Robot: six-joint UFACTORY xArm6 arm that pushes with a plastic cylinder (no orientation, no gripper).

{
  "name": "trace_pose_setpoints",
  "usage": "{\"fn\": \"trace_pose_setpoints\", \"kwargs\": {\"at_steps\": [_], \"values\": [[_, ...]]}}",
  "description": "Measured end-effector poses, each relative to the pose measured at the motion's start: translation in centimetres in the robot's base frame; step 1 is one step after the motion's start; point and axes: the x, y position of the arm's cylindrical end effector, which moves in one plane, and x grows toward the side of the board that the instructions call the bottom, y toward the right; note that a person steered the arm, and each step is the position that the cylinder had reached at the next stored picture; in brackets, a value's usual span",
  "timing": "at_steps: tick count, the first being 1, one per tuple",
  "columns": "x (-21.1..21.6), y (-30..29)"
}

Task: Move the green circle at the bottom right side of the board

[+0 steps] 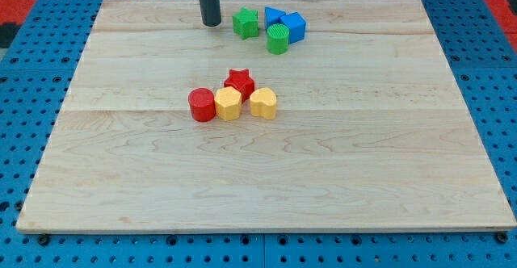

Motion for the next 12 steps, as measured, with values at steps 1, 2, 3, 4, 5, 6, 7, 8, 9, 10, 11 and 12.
{"fn": "trace_pose_setpoints", "kwargs": {"at_steps": [1,2,3,4,5,6,7,8,9,10,11,12], "values": [[0.0,0.0],[-0.1,0.7],[-0.1,0.7],[-1.8,1.0],[-4.8,4.6],[-1.8,9.7],[2.7,11.8],[6.5,12.9],[11.3,13.1],[11.8,13.7],[9.4,10.7],[12.7,8.2]]}}
